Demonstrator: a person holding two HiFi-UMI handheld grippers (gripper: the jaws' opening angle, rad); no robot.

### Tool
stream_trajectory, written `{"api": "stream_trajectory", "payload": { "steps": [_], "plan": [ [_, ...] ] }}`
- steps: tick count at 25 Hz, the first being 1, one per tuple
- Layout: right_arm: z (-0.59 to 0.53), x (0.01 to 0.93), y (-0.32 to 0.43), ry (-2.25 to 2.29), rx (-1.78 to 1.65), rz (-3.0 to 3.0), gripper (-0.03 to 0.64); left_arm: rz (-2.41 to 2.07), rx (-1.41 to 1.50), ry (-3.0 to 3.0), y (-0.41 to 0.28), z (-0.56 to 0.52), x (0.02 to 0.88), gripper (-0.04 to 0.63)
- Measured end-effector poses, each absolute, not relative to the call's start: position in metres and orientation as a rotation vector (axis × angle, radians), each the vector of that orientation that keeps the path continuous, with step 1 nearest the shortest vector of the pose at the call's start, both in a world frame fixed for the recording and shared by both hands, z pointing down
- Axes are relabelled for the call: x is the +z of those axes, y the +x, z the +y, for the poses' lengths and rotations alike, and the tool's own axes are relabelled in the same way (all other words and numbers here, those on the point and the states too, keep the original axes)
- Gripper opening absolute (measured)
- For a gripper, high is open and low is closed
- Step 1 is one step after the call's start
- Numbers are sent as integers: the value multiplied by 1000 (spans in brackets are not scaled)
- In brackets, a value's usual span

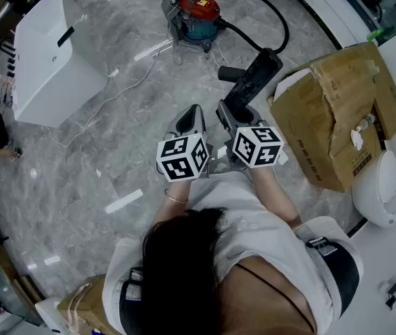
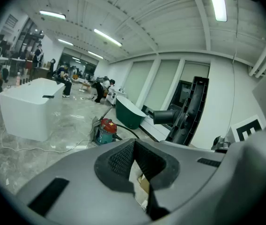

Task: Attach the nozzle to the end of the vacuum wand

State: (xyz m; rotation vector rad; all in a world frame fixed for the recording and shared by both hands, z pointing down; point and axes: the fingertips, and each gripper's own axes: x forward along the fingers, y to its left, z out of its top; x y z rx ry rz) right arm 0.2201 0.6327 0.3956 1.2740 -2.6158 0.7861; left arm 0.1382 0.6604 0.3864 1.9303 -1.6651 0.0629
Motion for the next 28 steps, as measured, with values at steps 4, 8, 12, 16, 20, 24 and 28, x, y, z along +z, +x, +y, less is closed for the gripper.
{"api": "stream_trajectory", "payload": {
  "steps": [4, 8, 12, 16, 20, 24, 28],
  "plan": [
    [631, 396, 219, 1279, 786, -2611, 121, -1669, 63, 1930, 136, 656, 385, 2],
    [628, 398, 216, 1279, 786, -2599, 121, -1677, 67, 1927, 133, 652, 385, 2],
    [623, 401, 215, 1274, 784, -2592, 121, -1682, 80, 1931, 133, 647, 387, 2],
    [618, 402, 208, 1256, 782, -2594, 120, -1684, 100, 1935, 129, 641, 390, 2],
    [608, 406, 203, 1267, 783, -2564, 121, -1684, 112, 1935, 123, 629, 393, 2],
    [595, 405, 196, 1283, 779, -2552, 121, -1681, 118, 1939, 115, 616, 394, 2],
    [579, 403, 189, 1304, 775, -2554, 120, -1684, 139, 1958, 108, 600, 395, 2]
  ]
}}
